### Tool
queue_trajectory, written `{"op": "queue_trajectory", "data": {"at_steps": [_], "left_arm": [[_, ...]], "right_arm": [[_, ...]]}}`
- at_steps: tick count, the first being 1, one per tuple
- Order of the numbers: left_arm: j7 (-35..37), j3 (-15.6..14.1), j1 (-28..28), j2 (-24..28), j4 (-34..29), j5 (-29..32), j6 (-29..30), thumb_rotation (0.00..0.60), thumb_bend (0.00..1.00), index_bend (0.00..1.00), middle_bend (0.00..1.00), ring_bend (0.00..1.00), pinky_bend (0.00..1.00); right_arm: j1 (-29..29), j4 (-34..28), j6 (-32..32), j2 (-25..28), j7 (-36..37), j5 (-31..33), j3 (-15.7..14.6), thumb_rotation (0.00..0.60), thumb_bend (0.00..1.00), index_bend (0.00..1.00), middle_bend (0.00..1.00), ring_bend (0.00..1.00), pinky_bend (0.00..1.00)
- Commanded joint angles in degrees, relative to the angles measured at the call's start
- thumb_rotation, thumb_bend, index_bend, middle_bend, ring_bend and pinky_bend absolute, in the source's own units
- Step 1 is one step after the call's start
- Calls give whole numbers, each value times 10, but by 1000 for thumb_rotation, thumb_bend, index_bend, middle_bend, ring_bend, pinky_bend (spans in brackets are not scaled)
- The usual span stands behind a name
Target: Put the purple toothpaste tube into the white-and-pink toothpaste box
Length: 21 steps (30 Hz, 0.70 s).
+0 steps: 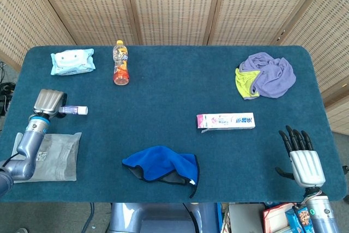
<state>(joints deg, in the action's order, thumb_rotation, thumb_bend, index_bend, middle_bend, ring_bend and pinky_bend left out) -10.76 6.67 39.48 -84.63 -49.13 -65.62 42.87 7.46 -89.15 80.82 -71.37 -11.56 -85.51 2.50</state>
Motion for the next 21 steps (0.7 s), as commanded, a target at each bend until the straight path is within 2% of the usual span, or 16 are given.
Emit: {"op": "queue_trajectory", "data": {"at_steps": [1,5,11,21], "left_arm": [[11,16,-6,52,-81,-9,34,600,350,765,613,497,487],[-7,25,-10,103,-156,-9,57,600,349,768,615,500,489],[-19,38,-17,146,-226,-9,90,600,349,778,629,513,501],[-33,42,-20,172,-283,-10,111,600,350,779,629,514,501]], "right_arm": [[1,-2,-1,0,0,-2,-1,600,166,0,0,0,0],[2,-4,-6,-2,-2,-4,-5,600,166,0,0,0,0],[10,-5,-17,-8,-3,-4,-4,600,166,0,0,0,0],[74,-23,-93,-11,-27,17,32,600,165,0,0,0,0]]}}
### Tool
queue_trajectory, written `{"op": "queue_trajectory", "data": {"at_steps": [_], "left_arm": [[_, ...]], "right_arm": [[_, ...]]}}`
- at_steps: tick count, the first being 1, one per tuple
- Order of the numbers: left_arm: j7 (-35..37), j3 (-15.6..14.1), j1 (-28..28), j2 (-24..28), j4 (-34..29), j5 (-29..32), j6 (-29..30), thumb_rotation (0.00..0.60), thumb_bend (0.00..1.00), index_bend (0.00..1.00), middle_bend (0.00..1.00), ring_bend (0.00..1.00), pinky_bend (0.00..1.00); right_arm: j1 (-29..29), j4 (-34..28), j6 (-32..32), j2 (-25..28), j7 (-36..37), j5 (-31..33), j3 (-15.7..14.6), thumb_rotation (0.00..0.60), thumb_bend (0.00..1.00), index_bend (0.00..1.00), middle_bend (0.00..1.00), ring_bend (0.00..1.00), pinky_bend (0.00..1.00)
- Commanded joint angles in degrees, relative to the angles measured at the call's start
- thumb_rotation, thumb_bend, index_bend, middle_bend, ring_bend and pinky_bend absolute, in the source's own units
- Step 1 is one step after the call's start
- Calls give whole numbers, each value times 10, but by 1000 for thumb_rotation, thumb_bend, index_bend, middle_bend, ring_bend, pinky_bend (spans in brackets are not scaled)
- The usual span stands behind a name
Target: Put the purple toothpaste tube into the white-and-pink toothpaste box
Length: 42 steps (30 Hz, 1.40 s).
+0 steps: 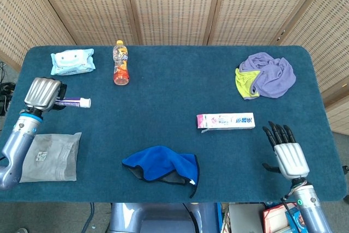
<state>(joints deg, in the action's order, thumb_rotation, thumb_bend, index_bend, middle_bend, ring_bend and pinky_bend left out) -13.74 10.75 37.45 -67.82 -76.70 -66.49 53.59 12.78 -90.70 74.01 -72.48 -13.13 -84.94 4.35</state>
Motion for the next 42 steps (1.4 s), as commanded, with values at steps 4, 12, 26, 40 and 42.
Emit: {"op": "queue_trajectory", "data": {"at_steps": [4,12,26,40,42], "left_arm": [[-12,3,3,5,-20,-1,9,600,349,780,629,514,501],[-20,4,6,9,-37,-6,21,600,349,780,629,514,501],[-24,0,5,15,-48,-12,31,600,350,780,629,514,501],[-27,-7,4,8,-45,-16,35,600,349,780,629,514,501],[-29,-8,4,7,-45,-16,35,600,349,780,629,514,501]], "right_arm": [[53,-16,-67,-1,-31,34,29,600,165,0,0,0,0],[126,4,-166,-24,-76,108,60,600,166,0,0,0,0],[207,57,-244,-75,-123,231,86,600,166,0,0,0,0],[248,151,-277,-115,-100,285,85,600,166,46,0,0,0],[250,159,-280,-119,-95,288,83,600,166,55,0,0,0]]}}
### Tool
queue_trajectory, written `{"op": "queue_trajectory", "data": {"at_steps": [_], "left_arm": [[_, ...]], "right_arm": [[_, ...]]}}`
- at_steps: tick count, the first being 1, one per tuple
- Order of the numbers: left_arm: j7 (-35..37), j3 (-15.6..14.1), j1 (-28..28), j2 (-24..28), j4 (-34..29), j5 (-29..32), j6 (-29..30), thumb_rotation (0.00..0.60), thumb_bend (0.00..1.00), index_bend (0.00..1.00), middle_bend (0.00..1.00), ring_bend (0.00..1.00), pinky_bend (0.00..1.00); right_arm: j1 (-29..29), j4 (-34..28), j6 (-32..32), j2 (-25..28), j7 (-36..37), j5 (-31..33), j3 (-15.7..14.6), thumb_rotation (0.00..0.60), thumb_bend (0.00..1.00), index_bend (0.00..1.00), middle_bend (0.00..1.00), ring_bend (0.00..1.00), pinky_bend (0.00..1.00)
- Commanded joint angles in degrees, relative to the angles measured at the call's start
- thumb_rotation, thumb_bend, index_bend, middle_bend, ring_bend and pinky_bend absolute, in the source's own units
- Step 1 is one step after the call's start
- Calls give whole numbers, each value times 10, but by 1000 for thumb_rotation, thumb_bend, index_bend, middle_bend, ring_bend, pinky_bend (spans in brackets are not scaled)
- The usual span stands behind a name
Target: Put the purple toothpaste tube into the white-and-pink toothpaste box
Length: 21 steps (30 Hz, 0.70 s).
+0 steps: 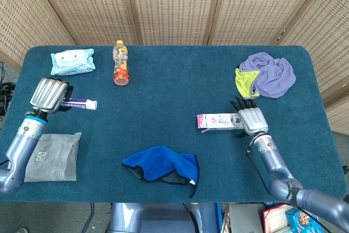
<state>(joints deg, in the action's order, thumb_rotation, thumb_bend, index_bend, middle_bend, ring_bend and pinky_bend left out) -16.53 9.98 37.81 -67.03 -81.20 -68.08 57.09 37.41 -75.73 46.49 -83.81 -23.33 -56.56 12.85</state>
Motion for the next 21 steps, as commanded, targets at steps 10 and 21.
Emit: {"op": "queue_trajectory", "data": {"at_steps": [10,21], "left_arm": [[-1,-3,1,-6,6,-1,0,600,350,780,629,514,501],[-3,-6,2,-11,10,-4,-2,600,350,780,629,514,501]], "right_arm": [[12,71,-4,-46,37,-3,-15,600,166,178,9,0,0],[25,126,9,-90,67,-35,-14,600,168,360,205,45,160]]}}
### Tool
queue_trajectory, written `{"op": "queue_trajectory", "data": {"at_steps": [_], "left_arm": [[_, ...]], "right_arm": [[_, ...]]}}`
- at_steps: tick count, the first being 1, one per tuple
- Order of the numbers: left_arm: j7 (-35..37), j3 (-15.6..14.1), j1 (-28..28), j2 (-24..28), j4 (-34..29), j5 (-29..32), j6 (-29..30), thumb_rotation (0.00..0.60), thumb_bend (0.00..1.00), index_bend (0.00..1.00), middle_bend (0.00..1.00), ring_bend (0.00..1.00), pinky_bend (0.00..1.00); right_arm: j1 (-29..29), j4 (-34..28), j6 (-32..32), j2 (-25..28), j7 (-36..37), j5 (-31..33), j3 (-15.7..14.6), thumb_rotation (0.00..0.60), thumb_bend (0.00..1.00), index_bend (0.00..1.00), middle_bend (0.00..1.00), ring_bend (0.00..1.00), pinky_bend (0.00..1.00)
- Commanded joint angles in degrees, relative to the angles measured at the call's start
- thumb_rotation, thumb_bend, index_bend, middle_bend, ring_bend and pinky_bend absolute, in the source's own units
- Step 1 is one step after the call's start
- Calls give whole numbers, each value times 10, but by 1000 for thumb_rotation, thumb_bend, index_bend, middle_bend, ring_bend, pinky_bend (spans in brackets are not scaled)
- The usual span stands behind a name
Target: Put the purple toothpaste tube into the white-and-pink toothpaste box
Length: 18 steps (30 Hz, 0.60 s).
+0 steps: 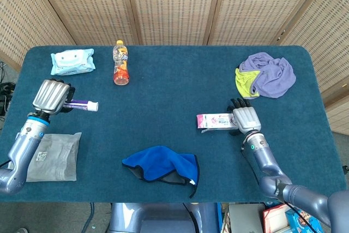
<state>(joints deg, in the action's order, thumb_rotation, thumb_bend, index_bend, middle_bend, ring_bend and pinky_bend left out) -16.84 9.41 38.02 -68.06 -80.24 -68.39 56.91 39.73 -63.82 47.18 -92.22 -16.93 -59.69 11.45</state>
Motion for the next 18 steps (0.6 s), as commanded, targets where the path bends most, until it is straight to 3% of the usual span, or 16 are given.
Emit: {"op": "queue_trajectory", "data": {"at_steps": [1,5,8,18], "left_arm": [[0,-1,0,-2,2,-1,0,600,350,780,629,514,501],[3,-2,0,-5,7,-2,-1,600,349,780,629,514,501],[6,-2,0,-6,9,-3,-1,600,349,780,629,514,501],[12,0,1,0,-3,-15,5,600,350,780,629,514,501]], "right_arm": [[3,15,5,-12,4,-7,0,600,168,383,233,73,190],[2,27,11,-22,14,-11,0,600,169,475,387,249,343],[0,32,14,-25,20,-15,-2,600,169,508,456,334,399],[-14,-1,42,-12,64,-42,2,600,169,522,476,358,425]]}}
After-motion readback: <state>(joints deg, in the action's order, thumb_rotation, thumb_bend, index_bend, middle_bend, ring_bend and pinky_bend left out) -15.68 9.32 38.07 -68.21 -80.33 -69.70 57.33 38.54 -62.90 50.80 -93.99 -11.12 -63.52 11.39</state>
